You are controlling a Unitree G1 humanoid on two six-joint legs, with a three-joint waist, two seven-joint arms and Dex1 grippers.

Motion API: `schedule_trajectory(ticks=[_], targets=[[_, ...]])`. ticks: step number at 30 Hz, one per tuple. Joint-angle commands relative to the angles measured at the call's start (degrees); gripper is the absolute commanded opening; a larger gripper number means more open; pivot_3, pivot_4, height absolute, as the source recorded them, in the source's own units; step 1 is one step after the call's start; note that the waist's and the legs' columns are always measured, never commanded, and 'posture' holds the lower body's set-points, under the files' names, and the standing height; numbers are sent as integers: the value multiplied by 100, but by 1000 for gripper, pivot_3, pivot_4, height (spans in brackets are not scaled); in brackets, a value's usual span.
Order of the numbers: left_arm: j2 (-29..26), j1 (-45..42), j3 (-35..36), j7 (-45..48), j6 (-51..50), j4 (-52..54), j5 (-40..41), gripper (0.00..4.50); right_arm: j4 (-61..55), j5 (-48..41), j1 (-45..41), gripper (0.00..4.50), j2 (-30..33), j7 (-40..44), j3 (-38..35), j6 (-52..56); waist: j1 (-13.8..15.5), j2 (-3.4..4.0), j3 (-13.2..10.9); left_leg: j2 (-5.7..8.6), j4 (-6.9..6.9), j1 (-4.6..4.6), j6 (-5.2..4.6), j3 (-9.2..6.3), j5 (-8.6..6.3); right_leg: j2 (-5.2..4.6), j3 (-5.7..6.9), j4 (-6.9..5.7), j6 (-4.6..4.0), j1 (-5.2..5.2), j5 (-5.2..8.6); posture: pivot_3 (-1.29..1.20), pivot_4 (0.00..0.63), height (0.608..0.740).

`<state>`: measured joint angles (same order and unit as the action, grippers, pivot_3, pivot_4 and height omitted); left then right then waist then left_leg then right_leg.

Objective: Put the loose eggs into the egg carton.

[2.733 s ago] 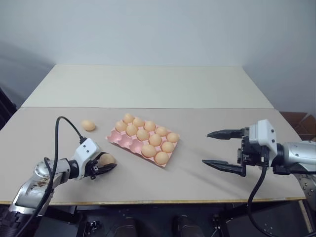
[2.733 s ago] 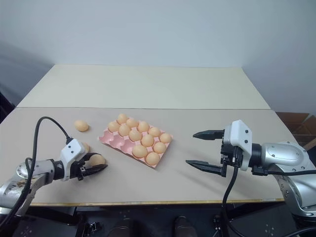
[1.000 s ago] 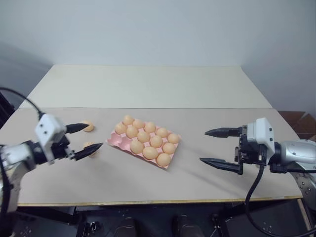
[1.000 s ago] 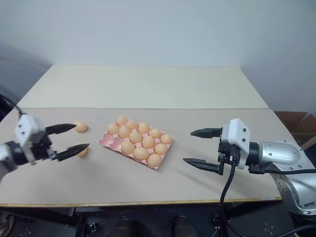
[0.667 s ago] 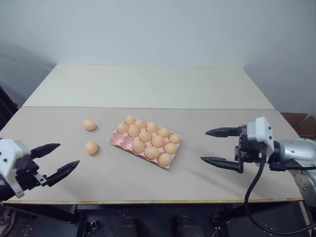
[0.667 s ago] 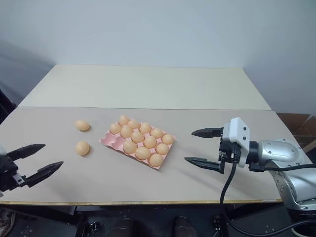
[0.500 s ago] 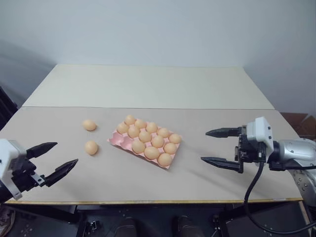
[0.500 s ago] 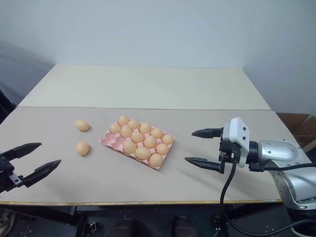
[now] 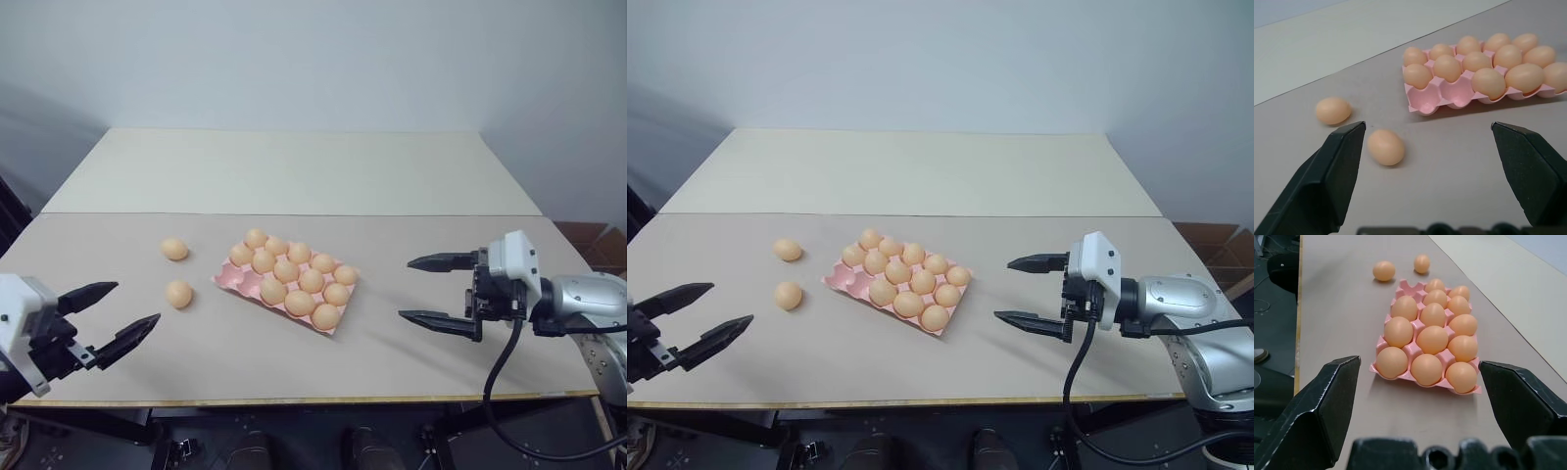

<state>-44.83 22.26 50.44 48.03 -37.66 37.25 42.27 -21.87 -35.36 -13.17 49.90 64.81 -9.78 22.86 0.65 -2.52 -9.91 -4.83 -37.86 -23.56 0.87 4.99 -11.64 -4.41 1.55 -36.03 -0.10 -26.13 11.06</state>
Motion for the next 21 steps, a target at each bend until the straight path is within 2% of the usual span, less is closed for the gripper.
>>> schedule_trajectory(ticks=[1,7,14,21], targets=[[-76,-44,7,-86,21,171,114,4470,-42,-6,-123,4500,-16,33,-54,-149,0,0,0,0,0,0,0,0,0,0,0,0,0,0,0,0,150,740],[-28,-150,-258,-248,17,218,202,4470,-12,22,-147,4500,-42,47,-36,-161,1,0,0,0,0,0,0,0,0,0,0,0,0,0,0,0,150,740],[69,-508,-1164,-1369,-387,101,-298,4470,11,5,-268,4500,17,106,-52,-122,2,0,0,1,2,2,0,0,0,1,-2,0,0,2,0,0,150,740],[243,-1562,-2004,-2630,-982,-290,-700,4470,-189,0,-84,4500,-63,-39,-91,-102,14,-1,0,2,2,6,-1,1,1,1,-3,-2,1,7,-1,0,150,740]])
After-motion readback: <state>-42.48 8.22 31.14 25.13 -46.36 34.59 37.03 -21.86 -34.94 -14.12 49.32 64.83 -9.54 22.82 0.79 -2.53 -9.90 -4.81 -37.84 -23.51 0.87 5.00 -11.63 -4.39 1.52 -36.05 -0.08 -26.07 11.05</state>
